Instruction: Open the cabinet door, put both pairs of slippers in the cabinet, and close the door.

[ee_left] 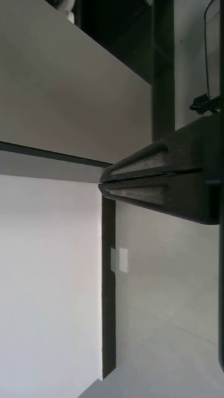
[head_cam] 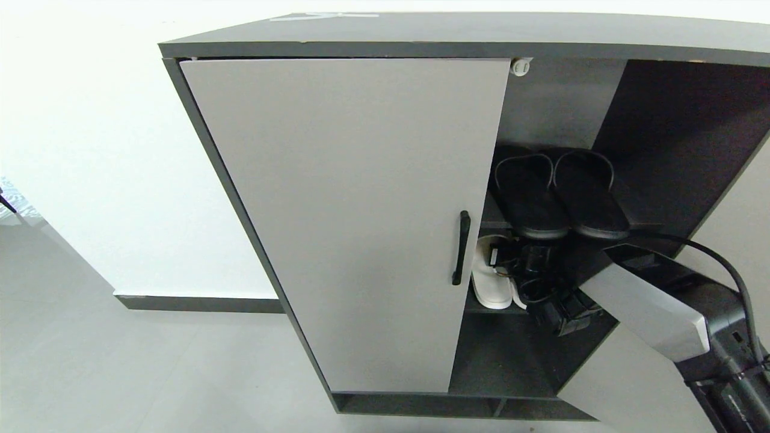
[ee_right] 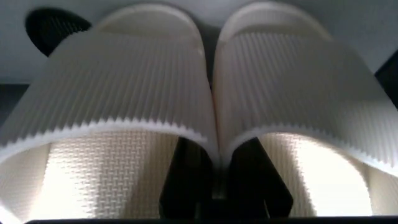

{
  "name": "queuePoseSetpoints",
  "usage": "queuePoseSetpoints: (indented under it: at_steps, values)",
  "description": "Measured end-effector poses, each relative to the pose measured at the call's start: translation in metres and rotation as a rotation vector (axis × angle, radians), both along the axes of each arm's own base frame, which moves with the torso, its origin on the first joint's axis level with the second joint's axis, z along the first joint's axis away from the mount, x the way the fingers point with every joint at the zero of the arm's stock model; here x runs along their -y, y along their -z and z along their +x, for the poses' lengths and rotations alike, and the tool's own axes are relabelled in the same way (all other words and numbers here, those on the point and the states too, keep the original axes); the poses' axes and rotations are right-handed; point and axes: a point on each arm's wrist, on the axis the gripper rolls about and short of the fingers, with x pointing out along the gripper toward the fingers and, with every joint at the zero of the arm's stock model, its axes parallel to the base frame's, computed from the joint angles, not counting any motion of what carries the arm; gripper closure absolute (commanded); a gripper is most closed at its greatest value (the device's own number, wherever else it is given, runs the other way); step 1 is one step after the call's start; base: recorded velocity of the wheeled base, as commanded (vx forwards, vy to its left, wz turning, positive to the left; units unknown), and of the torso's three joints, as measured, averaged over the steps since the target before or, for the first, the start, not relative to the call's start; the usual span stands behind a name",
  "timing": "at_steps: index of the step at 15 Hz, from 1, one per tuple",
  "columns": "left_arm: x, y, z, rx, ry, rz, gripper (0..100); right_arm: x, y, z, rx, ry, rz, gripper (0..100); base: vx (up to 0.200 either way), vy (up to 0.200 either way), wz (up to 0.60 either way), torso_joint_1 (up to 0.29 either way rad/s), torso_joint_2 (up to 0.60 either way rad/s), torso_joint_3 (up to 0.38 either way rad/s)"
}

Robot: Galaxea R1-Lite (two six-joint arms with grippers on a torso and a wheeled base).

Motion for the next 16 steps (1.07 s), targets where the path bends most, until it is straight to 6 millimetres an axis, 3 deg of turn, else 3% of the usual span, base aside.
queuePoseSetpoints:
  at_steps: [1,2,9,16]
  values:
    - [0.0,0.0,0.0,0.0,0.0,0.0,100,0.001,0.004,0.0,-0.007,0.002,-0.002,100,0.0,0.0,0.0,0.0,0.0,0.0]
    - [0.0,0.0,0.0,0.0,0.0,0.0,100,0.001,0.007,0.001,-0.012,0.002,-0.004,0,0.0,0.0,0.0,0.0,0.0,0.0]
    - [0.0,0.0,0.0,0.0,0.0,0.0,100,0.004,0.02,-0.009,-0.052,0.002,-0.017,0,0.0,0.0,0.0,0.0,0.0,0.0]
    - [0.0,0.0,0.0,0.0,0.0,0.0,100,0.0,0.008,-0.031,-0.036,-0.022,-0.01,0,0.0,0.0,0.0,0.0,0.0,0.0]
